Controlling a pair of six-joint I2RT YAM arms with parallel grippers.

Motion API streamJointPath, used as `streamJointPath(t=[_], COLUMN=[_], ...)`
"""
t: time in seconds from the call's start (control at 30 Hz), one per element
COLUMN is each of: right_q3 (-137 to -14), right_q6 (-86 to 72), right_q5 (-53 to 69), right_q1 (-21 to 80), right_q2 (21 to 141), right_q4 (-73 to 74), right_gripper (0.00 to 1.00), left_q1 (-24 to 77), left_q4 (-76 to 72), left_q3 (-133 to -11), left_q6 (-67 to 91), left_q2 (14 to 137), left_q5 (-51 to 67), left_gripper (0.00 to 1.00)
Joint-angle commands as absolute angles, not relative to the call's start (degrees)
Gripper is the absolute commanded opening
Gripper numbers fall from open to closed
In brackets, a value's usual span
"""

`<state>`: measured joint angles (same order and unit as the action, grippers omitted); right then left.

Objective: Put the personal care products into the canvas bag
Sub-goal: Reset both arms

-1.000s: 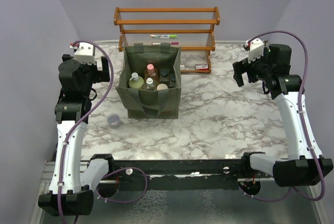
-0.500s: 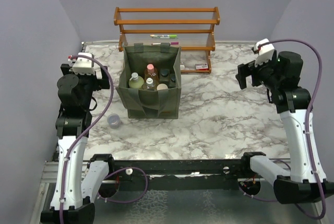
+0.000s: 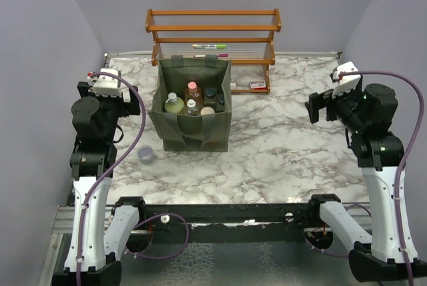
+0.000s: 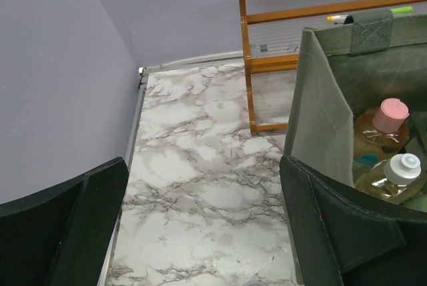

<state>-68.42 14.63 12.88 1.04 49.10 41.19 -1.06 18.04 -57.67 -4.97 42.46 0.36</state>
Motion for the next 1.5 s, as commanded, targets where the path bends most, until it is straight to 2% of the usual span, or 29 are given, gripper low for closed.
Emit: streamJointPath(t=[0.0, 0.33, 0.77, 1.47], right_q3=[-70.0, -69.7, -67.0, -65.0], right_q6=[15.1, 14.4, 14.2, 14.1], right_q5=[11.2, 11.6, 10.5, 11.1], right_q1=[1.2, 1.2, 1.1, 1.1], right_q2=[45.6, 42.2, 38.8, 39.8], right_q4=[39.2, 39.8, 39.0, 37.8], right_gripper=[1.0, 1.0, 1.0, 1.0], left_q1=[-1.3, -1.3, -1.4, -1.5], left_q4=[19.1, 20.4, 25.6, 25.9], left_q3=[-59.6, -58.3, -61.9, -61.4], left_q6=[-5.9, -6.5, -5.9, -5.7], left_q2=[41.8, 39.1, 38.1, 38.4], left_q5=[0.9, -2.3, 0.1, 1.5], left_gripper=[0.99, 0.99, 0.99, 0.99])
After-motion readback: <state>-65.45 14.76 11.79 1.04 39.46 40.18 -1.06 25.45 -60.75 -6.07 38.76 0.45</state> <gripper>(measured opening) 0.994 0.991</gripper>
